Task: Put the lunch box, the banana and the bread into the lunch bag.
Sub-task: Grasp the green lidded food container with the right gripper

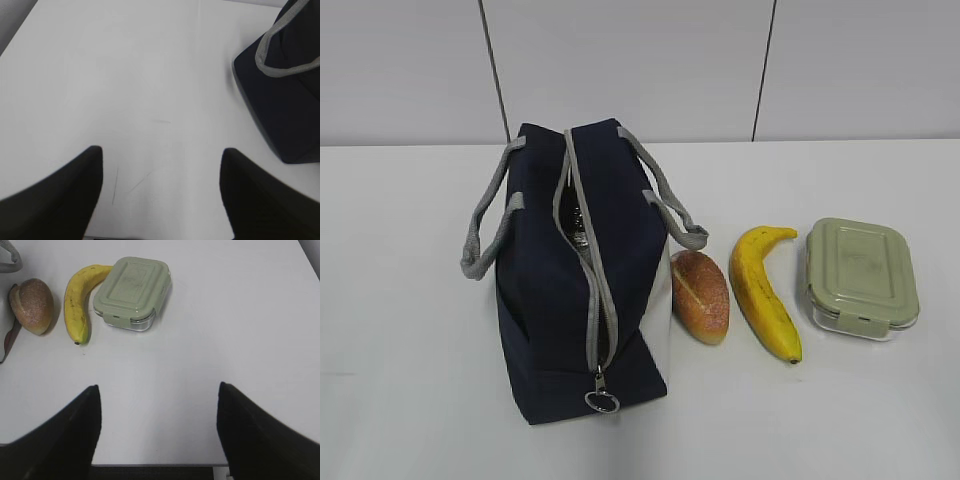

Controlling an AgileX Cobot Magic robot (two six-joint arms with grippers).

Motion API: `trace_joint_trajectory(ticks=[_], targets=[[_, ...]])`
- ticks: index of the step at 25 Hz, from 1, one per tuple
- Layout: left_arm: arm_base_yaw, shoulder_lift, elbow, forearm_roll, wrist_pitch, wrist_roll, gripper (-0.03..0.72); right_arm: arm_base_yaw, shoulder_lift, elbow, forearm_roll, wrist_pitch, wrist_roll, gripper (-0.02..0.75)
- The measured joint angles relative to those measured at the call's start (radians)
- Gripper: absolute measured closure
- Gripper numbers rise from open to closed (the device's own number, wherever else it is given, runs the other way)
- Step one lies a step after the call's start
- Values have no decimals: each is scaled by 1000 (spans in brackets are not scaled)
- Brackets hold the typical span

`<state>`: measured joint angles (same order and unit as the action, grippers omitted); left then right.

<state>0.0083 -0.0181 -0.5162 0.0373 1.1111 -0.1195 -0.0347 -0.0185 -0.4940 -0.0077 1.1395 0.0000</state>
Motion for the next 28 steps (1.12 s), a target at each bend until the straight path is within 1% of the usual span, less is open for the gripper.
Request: trace_joint_trajectory(ticks=[23,25,28], targets=[[0,0,0,-7,-1,0,192,0,0,0,0,0,0,188],[0,1,-1,-23,-3,0,207,0,0,0,0,0,0,188],[0,32,-21,-47,-4,0,249,0,0,0,0,0,0,188]])
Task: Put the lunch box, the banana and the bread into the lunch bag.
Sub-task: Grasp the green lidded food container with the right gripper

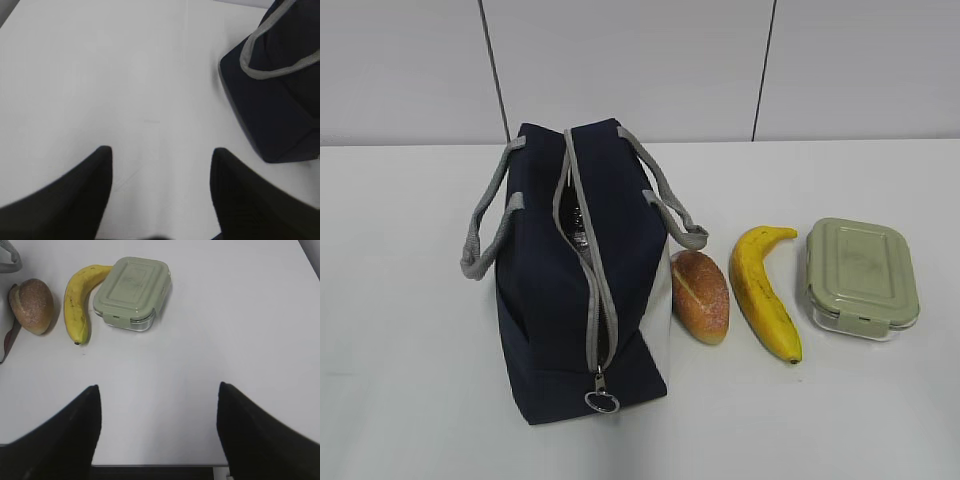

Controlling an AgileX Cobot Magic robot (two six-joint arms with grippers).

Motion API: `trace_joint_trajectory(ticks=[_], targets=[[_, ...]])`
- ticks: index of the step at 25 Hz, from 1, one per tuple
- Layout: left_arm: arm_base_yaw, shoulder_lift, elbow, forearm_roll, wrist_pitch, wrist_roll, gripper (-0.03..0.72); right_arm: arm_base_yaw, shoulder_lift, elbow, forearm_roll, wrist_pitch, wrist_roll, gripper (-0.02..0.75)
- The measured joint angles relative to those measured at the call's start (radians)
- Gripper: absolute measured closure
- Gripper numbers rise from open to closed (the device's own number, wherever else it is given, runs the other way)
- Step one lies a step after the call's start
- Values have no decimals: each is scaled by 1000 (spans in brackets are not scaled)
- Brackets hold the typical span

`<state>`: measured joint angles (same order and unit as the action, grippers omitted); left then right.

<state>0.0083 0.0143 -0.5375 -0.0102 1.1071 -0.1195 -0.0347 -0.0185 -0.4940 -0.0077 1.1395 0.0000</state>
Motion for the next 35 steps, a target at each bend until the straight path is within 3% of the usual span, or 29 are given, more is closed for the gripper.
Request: trace_joint_trajectory(ticks=[25,35], targets=[[-52,601,-380,-132,56,0,281,0,0,0,0,0,0,188],[-61,870,-489,-253,48,0,282,0,0,0,0,0,0,188]])
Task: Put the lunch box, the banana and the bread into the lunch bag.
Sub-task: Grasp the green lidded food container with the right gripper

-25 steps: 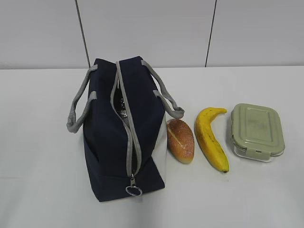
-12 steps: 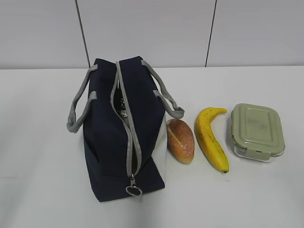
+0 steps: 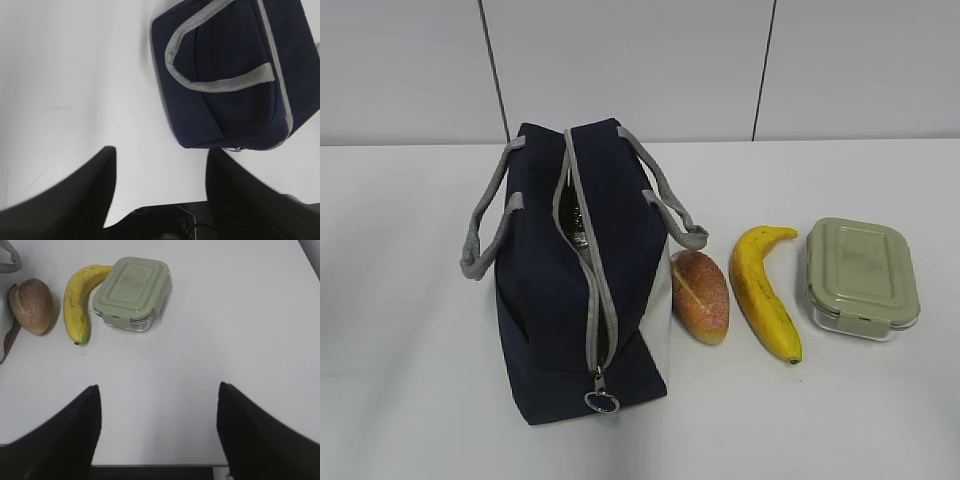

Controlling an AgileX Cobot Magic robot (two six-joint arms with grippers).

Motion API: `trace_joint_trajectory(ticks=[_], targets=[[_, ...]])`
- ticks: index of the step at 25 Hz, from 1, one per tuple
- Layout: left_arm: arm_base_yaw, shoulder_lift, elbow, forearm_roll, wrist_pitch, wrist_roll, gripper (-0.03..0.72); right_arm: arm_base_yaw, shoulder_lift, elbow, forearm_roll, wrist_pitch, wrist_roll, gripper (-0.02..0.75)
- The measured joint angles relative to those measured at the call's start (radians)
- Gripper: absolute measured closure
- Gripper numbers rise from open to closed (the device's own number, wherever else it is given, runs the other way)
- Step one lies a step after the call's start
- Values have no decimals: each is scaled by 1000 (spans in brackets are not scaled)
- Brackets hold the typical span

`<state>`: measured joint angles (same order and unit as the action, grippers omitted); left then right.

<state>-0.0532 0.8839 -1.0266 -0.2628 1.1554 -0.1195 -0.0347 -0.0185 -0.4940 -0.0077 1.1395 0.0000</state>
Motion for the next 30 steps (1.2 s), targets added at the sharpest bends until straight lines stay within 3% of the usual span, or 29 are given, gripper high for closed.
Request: trace_joint_trajectory(ticks=[9,30], targets=[[-86,235,-126,-82,-43,0,282,0,0,0,0,0,0,188],[-304,695,-435,-105,-25,-33,261,0,0,0,0,0,0,188]])
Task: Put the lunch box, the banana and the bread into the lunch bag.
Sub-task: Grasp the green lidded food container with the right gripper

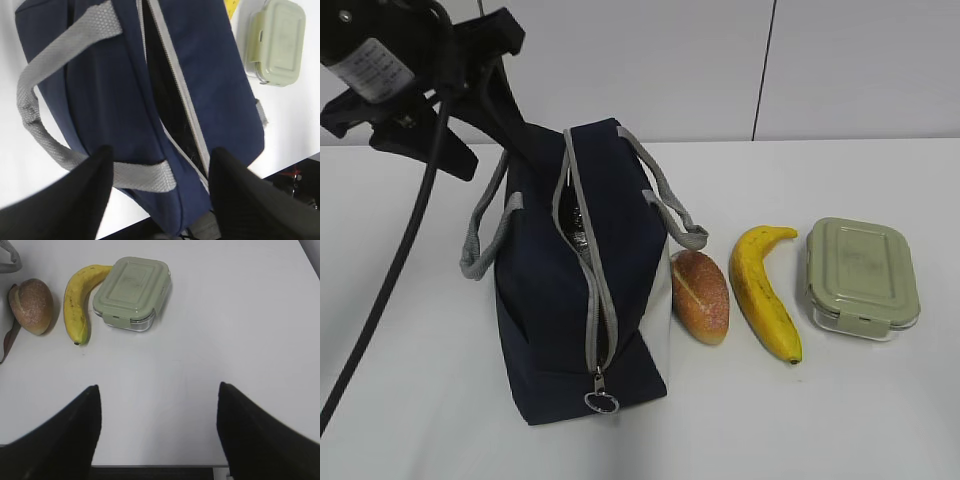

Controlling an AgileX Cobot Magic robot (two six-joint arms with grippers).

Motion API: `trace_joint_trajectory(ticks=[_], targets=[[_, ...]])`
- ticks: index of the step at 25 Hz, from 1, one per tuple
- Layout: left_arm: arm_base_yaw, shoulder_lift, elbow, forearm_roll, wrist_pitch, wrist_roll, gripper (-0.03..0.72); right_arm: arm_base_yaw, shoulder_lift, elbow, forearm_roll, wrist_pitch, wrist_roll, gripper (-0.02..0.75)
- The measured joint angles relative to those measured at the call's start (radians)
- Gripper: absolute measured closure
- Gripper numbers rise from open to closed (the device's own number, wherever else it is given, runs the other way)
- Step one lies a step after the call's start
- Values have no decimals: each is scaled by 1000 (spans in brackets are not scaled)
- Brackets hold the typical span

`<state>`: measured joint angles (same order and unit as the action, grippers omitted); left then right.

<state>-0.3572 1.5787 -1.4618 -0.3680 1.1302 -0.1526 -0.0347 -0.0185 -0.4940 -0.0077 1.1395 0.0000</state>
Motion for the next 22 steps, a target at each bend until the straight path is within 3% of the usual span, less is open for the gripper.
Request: trace_joint_trajectory(ticks=[7,22], targets=[[-14,89,-41,81,30,-51,251,0,0,0,0,0,0,188],[-14,137,-41,14,-7,-57,251,0,0,0,0,2,0,188]])
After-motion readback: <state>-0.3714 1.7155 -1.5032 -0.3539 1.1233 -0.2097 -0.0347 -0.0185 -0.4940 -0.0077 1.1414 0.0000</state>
